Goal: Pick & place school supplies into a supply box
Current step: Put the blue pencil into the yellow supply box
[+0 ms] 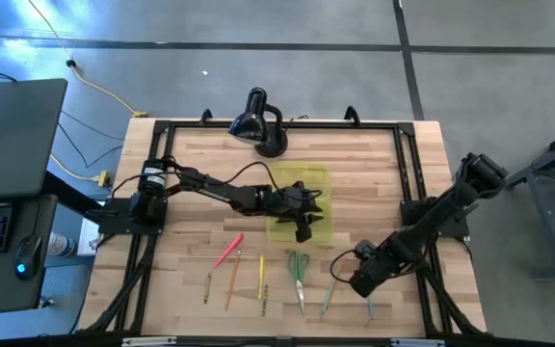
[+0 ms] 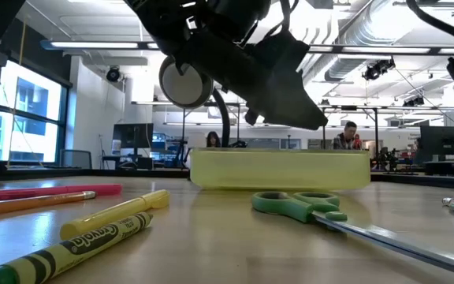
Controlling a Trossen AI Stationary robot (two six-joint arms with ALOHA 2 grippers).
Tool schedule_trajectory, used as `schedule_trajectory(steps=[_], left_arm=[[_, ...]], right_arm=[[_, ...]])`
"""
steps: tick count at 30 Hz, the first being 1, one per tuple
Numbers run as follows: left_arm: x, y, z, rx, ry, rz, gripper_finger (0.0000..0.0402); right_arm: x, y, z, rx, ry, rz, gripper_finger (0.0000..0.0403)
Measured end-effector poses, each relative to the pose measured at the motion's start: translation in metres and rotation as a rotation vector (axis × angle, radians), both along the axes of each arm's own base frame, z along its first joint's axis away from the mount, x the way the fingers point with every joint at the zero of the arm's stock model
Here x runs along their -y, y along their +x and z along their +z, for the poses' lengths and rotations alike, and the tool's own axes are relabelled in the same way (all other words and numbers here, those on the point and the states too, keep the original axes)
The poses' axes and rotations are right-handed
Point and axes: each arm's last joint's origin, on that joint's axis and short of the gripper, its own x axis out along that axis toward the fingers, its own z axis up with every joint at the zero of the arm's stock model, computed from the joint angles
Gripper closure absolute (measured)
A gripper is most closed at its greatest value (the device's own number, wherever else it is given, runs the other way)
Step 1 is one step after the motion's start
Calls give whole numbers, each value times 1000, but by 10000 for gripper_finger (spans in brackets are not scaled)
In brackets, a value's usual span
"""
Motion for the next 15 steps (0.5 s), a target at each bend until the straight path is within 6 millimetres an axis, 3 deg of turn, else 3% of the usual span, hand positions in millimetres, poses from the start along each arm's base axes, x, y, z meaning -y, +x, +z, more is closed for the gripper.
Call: schedule_trajectory(steps=[9, 15], left_arm=[[0, 1, 1, 18, -38, 17, 263], [0, 1, 2, 23, -40, 13, 263]], right_arm=[[-6, -2, -3, 53, -62, -65, 290], [-20, -1, -25, -31, -41, -45, 290]])
